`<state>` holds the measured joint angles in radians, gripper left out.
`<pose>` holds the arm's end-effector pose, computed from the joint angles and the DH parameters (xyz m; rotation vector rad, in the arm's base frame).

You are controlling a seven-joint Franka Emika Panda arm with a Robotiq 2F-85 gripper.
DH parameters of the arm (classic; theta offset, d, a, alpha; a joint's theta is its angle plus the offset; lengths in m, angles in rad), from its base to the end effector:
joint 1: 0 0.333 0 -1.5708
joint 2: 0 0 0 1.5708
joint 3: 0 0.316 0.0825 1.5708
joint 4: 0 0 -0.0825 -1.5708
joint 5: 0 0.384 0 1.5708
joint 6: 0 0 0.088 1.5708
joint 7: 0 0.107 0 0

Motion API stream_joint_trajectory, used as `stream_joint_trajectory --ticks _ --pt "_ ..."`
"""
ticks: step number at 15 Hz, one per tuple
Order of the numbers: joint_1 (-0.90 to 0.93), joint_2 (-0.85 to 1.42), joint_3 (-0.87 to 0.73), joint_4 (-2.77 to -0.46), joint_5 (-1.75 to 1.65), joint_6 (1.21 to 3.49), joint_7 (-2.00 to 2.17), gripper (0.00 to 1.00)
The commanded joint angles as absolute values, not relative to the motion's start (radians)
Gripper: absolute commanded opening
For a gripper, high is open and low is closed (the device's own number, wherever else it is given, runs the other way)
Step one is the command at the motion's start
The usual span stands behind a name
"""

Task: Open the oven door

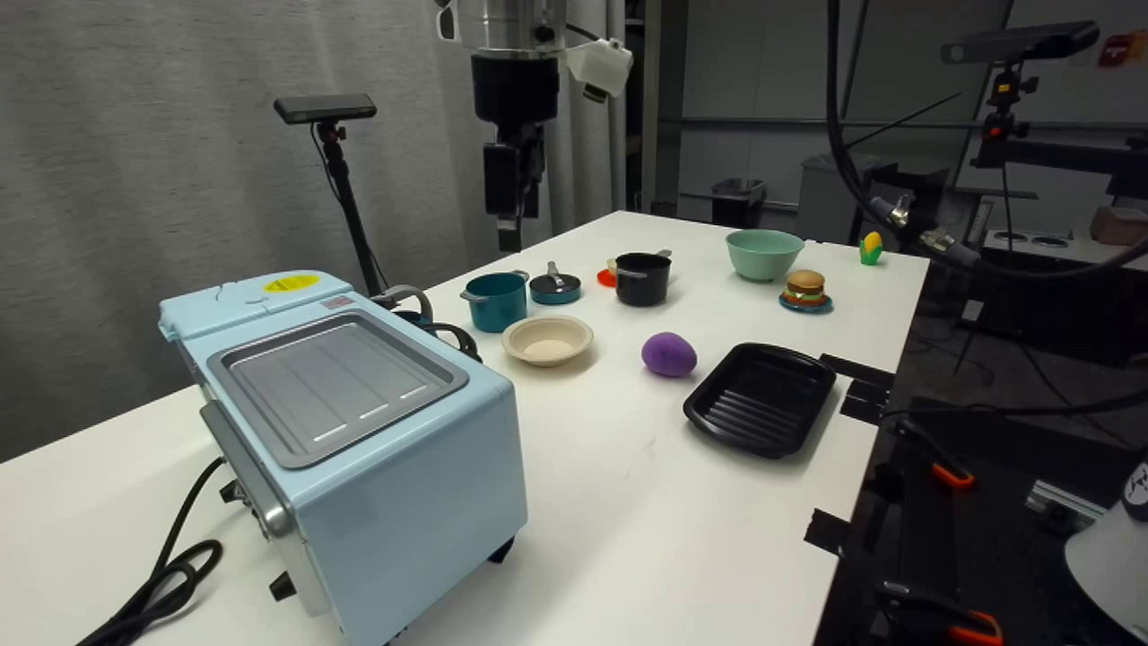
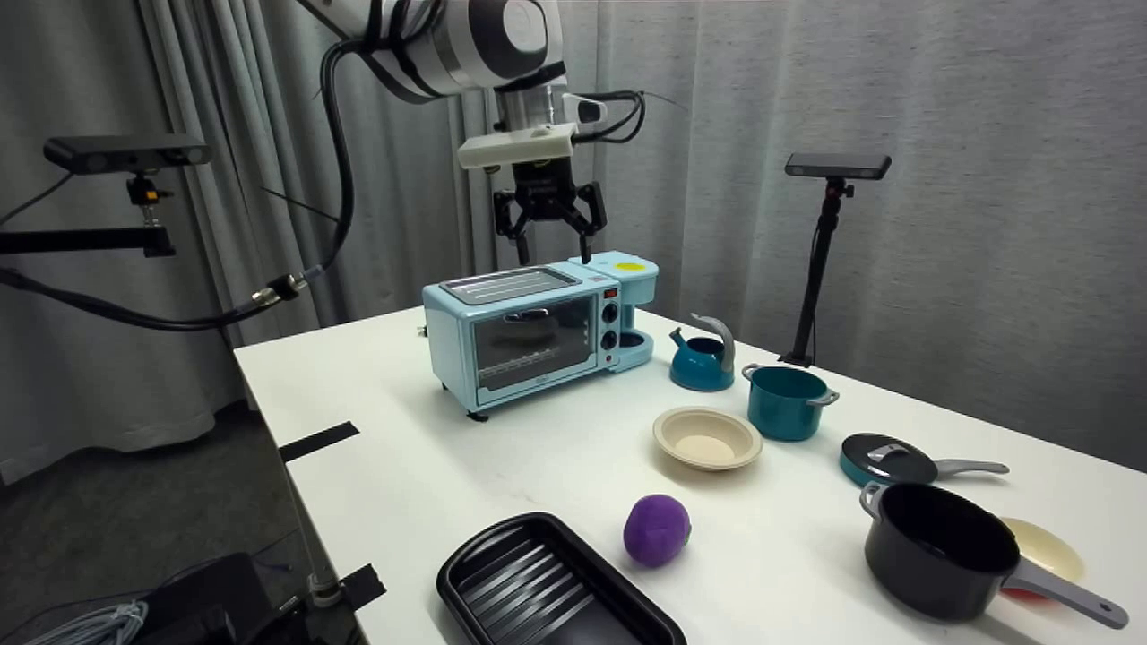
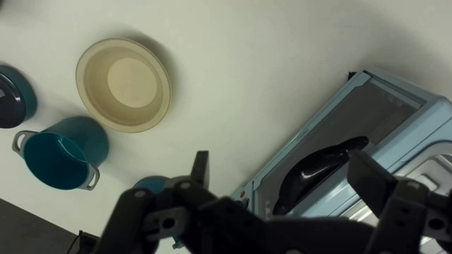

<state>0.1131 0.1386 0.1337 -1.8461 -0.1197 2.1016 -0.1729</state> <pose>0.5936 0.1405 0.4606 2.9675 0.7134 0.1859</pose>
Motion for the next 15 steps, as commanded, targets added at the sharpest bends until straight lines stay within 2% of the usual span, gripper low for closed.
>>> stream_joint_trajectory --ticks 1,9,15 --pt "0.124 0.178 0.142 -1.814 -0.087 2.144 -0.179 1.0" --pt "0.125 0.182 0.142 -1.822 -0.096 2.144 -0.186 1.0" --pt "0.156 0.267 0.14 -1.8 -0.167 2.263 -0.12 1.0"
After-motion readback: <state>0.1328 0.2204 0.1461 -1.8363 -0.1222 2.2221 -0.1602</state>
